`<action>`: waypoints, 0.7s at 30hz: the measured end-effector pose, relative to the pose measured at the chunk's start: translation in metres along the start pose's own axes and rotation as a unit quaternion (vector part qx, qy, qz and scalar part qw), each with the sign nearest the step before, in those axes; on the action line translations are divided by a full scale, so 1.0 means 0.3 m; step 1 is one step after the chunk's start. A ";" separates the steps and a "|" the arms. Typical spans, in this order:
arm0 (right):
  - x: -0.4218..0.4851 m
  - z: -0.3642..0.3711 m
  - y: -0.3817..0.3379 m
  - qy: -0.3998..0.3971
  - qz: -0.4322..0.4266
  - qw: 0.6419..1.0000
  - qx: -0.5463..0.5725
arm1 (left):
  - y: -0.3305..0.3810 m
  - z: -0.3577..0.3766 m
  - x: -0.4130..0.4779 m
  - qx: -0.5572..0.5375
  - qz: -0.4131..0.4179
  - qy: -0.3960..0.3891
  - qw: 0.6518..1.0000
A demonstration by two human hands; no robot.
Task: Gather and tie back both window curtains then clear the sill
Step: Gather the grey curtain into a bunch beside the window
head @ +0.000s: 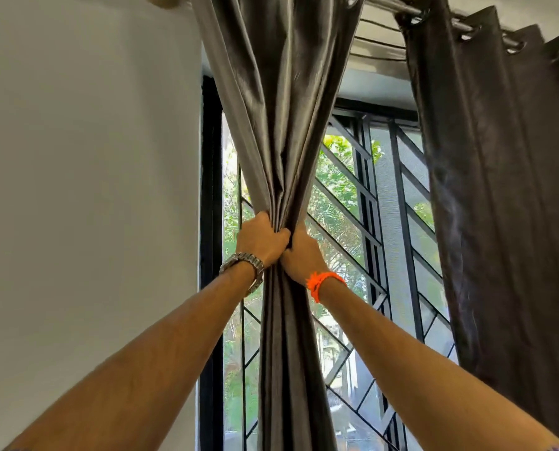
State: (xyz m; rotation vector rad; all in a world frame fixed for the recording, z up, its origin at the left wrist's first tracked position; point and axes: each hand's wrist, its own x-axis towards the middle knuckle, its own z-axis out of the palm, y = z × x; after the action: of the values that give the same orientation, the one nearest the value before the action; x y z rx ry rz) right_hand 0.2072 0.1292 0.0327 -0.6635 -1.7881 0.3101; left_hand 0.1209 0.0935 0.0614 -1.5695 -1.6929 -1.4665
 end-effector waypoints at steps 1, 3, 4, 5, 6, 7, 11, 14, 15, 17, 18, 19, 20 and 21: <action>-0.002 0.004 0.004 -0.017 -0.005 1.000 -0.002 | -0.005 0.002 -0.005 -0.006 -0.007 -0.016 1.000; -0.026 0.006 0.000 -0.050 -0.006 0.999 0.002 | -0.015 -0.001 -0.013 -0.029 -0.021 -0.048 0.998; -0.043 0.004 -0.002 -0.060 0.006 0.998 0.007 | -0.020 -0.003 -0.018 -0.048 -0.030 -0.063 0.996; -0.048 0.010 0.008 -0.068 0.005 0.998 0.016 | -0.022 -0.008 -0.027 -0.069 -0.041 -0.078 0.994; -0.058 0.009 0.007 -0.078 0.018 0.996 0.025 | -0.025 -0.012 -0.037 -0.092 -0.052 -0.091 0.990; -0.078 0.007 0.005 -0.095 0.028 0.995 0.031 | -0.027 -0.013 -0.047 -0.110 -0.061 -0.101 0.987; -0.138 0.011 0.004 -0.161 0.097 0.980 0.071 | -0.015 -0.014 -0.088 -0.082 -0.070 -0.147 0.983; -0.192 -0.026 0.018 -0.270 0.112 0.949 -0.119 | -0.005 -0.011 -0.092 -0.024 -0.070 -0.191 0.979; -0.213 -0.032 0.014 -0.254 0.131 0.944 -0.166 | -0.004 -0.009 -0.091 -0.010 -0.072 -0.192 0.979; -0.197 0.045 0.065 -0.161 0.085 0.980 -0.078 | 0.001 -0.004 -0.095 0.007 -0.073 -0.173 0.982; -0.170 0.095 0.076 -0.097 0.048 0.992 -0.063 | 0.004 0.001 -0.097 0.016 -0.071 -0.155 0.985; -0.166 0.113 0.073 -0.036 0.015 0.998 -0.056 | 0.012 0.003 -0.103 0.032 -0.070 -0.136 0.988; -0.158 0.135 0.077 -0.022 0.006 0.998 -0.053 | 0.018 0.003 -0.105 0.053 -0.065 -0.112 0.990; -0.157 0.148 0.089 -0.029 -0.004 0.999 -0.046 | 0.020 0.004 -0.104 0.077 -0.059 -0.089 0.991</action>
State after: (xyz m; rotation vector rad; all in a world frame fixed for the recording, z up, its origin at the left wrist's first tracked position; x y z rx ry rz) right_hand 0.1819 0.1287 -0.0326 -0.7188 -1.8682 0.2457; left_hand 0.1356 0.0789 0.0374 -1.5816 -1.9794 -1.2463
